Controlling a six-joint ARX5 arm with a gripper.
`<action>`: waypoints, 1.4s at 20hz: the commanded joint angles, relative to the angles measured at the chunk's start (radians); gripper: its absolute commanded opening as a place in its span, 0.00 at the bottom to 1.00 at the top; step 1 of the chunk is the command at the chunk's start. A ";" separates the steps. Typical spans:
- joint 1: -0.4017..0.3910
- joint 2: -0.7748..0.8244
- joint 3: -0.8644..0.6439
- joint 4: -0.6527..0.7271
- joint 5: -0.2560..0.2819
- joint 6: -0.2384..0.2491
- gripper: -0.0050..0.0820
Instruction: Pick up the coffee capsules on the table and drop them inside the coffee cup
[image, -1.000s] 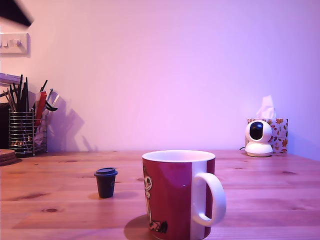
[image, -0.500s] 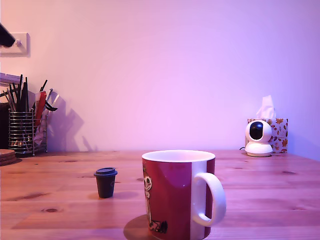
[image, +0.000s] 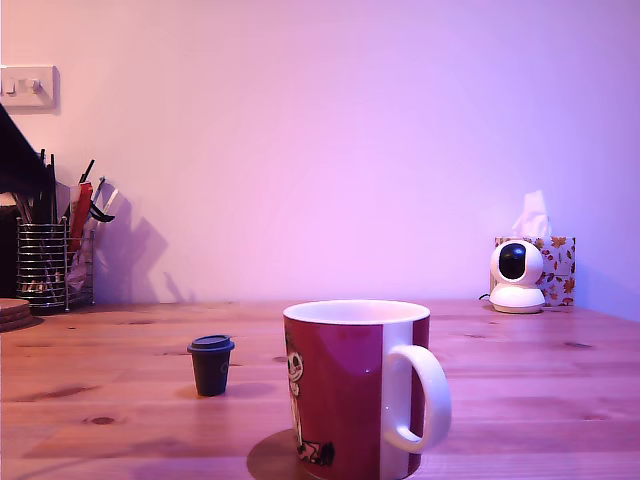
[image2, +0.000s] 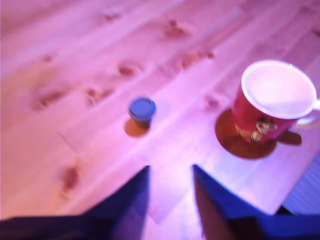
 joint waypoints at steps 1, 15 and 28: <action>0.002 0.034 -0.018 0.009 0.010 -0.006 0.47; 0.002 0.182 -0.219 0.509 0.002 -0.108 0.47; -0.009 0.492 -0.332 0.964 -0.017 -0.046 0.58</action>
